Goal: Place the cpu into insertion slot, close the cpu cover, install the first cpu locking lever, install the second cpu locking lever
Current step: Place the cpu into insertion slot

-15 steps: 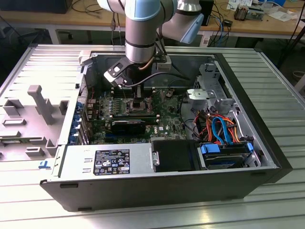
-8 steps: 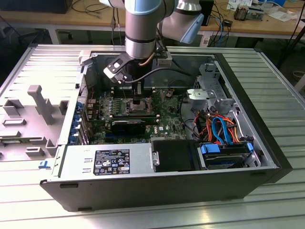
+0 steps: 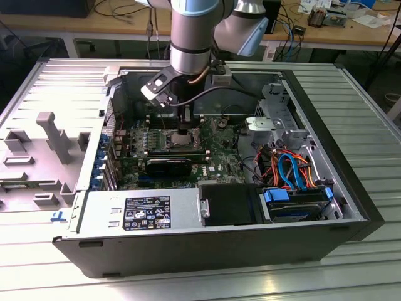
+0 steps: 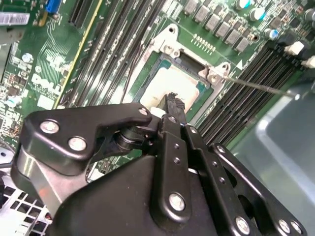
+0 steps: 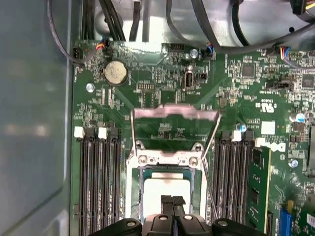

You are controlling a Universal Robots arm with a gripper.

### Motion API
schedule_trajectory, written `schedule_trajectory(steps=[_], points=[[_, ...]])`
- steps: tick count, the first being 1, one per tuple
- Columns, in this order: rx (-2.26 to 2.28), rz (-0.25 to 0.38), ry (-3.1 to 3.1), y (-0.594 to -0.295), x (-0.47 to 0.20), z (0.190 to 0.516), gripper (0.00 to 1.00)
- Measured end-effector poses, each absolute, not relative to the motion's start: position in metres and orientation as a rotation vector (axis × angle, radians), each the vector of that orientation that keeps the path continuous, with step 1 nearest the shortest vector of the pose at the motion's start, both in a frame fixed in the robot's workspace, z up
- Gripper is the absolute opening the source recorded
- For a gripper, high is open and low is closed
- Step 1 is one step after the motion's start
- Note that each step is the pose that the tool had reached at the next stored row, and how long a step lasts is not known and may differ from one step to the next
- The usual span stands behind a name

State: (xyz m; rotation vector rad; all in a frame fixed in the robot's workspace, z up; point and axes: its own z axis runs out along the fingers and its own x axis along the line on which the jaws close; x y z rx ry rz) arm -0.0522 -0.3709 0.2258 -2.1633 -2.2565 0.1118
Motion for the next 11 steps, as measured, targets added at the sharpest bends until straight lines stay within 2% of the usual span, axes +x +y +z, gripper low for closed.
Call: schedule_trajectory(steps=[11], points=[[-2.158, 0.101, -2.253, -0.3708, -0.0519, 0.2354, 0.11]])
